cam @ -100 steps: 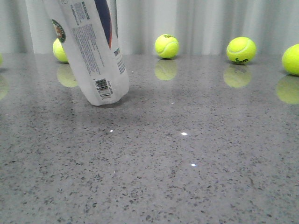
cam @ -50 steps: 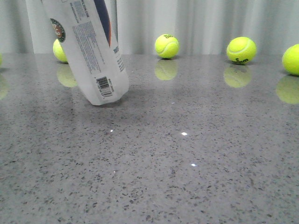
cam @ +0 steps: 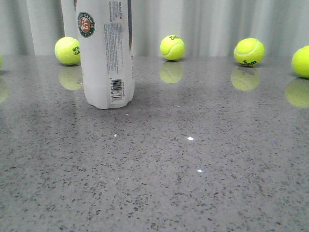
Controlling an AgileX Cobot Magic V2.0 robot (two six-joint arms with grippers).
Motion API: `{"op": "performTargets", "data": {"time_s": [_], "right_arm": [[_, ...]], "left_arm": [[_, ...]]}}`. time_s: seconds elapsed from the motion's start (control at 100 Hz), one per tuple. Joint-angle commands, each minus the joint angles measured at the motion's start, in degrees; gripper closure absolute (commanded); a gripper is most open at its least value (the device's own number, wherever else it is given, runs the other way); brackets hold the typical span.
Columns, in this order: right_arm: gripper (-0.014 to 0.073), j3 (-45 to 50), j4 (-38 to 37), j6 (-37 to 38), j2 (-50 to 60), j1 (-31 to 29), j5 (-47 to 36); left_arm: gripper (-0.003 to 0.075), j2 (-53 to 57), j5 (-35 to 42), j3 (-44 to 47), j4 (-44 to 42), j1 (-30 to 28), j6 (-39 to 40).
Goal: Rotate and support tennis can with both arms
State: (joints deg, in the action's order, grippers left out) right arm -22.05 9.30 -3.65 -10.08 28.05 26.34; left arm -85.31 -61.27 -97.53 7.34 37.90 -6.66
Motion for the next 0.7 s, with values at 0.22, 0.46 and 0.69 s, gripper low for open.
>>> {"op": "performTargets", "data": {"time_s": [0.22, 0.46, 0.69], "right_arm": [[0.0662, -1.43, 0.26, -0.33, -0.6, -0.42, -4.11], [0.0662, -1.43, 0.26, -0.33, -0.6, -0.42, -4.11], [0.0662, -1.43, 0.26, -0.33, -0.6, -0.42, -4.11]], "left_arm": [[0.0356, 4.28, 13.17, -1.81, 0.89, 0.13, -0.77], [0.0736, 15.08, 28.69, 10.69, -0.74, 0.5, -0.79], [0.0739, 28.88, 42.81, 33.19, -0.74, 0.5, -0.79]]}}
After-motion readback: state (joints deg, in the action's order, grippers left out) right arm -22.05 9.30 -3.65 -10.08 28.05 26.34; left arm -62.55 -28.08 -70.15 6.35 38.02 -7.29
